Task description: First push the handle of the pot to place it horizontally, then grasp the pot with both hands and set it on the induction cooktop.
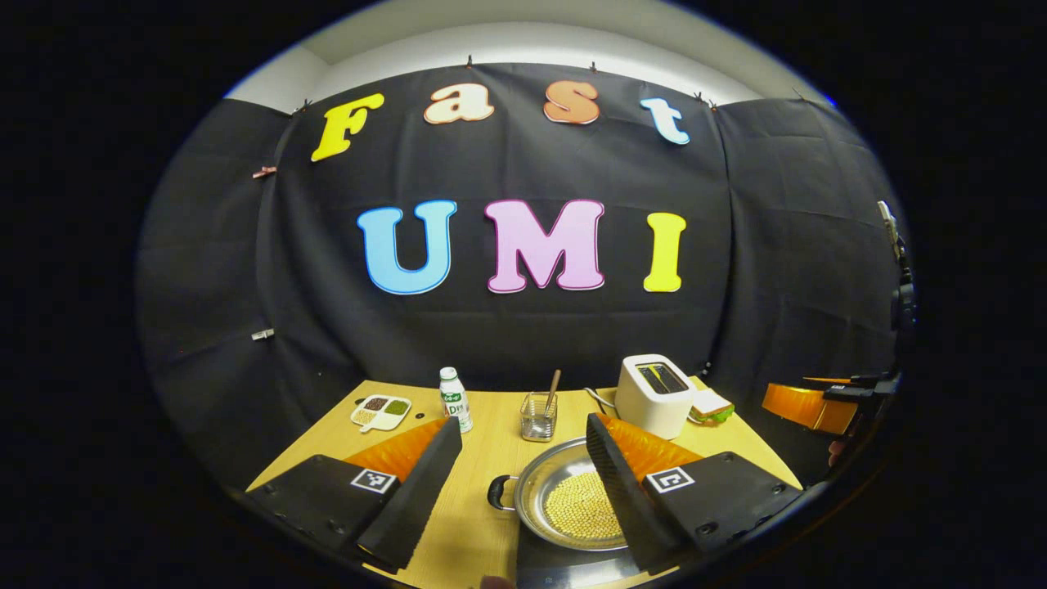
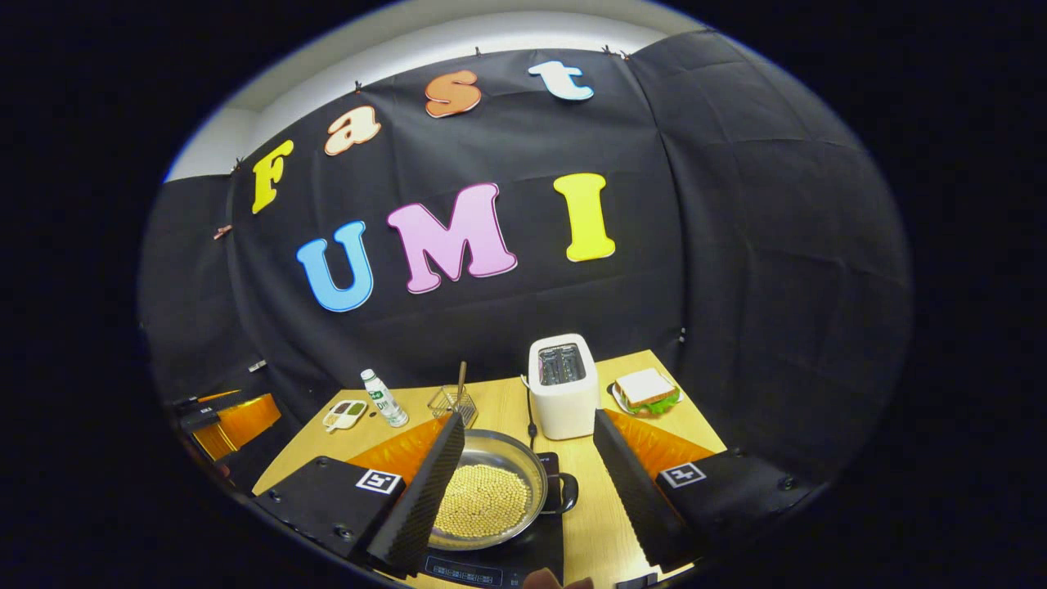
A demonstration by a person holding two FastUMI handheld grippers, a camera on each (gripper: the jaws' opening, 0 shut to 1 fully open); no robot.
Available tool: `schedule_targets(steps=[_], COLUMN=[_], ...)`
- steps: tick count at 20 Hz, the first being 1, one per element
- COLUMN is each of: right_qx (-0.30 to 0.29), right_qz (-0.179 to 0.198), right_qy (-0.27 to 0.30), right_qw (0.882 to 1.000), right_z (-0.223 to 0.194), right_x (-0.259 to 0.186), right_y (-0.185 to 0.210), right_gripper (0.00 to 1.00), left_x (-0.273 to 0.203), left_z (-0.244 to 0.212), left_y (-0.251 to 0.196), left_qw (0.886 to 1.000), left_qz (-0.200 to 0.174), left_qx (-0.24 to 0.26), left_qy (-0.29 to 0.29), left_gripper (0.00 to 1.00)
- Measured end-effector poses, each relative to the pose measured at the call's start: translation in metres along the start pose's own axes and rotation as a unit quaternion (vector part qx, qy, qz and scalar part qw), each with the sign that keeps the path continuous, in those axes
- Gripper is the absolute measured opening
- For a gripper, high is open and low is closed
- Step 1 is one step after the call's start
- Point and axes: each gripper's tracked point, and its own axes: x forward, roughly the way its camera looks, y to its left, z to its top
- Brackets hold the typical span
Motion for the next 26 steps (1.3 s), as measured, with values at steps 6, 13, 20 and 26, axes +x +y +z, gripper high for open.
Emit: schedule_targets(steps=[6, 13, 20, 26], right_qx=[0.003, 0.002, 0.008, 0.017], right_qz=[0.004, 0.005, -0.007, -0.016], right_qy=[-0.049, -0.053, -0.05, -0.048], right_qw=[0.999, 0.999, 0.999, 0.999], right_z=[0.019, 0.016, 0.015, 0.013], right_x=[-0.029, -0.037, -0.042, -0.041], right_y=[-0.002, -0.001, -0.013, -0.022], right_gripper=[0.98, 0.98, 0.98, 0.98], left_x=[-0.027, -0.033, -0.038, -0.039], left_z=[0.01, 0.006, 0.002, -0.001], left_y=[-0.006, 0.002, -0.006, -0.016], left_qw=[0.999, 0.999, 1.0, 1.0], left_qz=[0.008, 0.023, 0.016, 0.008], left_qx=[-0.013, -0.016, -0.012, -0.012], left_qy=[-0.03, -0.024, -0.017, -0.008], left_gripper=[0.93, 0.93, 0.94, 0.93])
